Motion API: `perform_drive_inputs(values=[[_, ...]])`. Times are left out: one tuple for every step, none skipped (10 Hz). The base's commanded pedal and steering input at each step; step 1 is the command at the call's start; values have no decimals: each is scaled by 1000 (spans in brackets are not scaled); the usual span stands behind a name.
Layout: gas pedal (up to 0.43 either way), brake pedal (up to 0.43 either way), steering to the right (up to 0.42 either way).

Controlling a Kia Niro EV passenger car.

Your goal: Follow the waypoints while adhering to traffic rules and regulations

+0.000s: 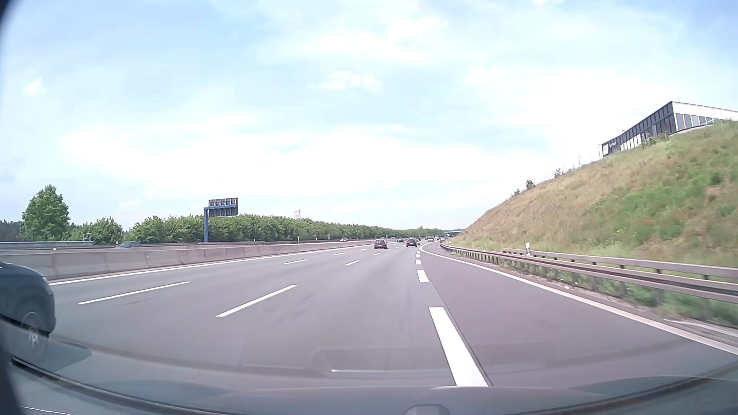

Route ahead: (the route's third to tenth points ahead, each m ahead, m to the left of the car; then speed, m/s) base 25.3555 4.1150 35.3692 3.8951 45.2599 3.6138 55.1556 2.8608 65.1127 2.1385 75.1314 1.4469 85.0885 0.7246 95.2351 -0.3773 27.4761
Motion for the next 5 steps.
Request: perform_drive_inputs(values=[[429, 0, 8], [429, 0, 8], [429, 0, 8], [429, 0, 7], [429, 0, 7]])
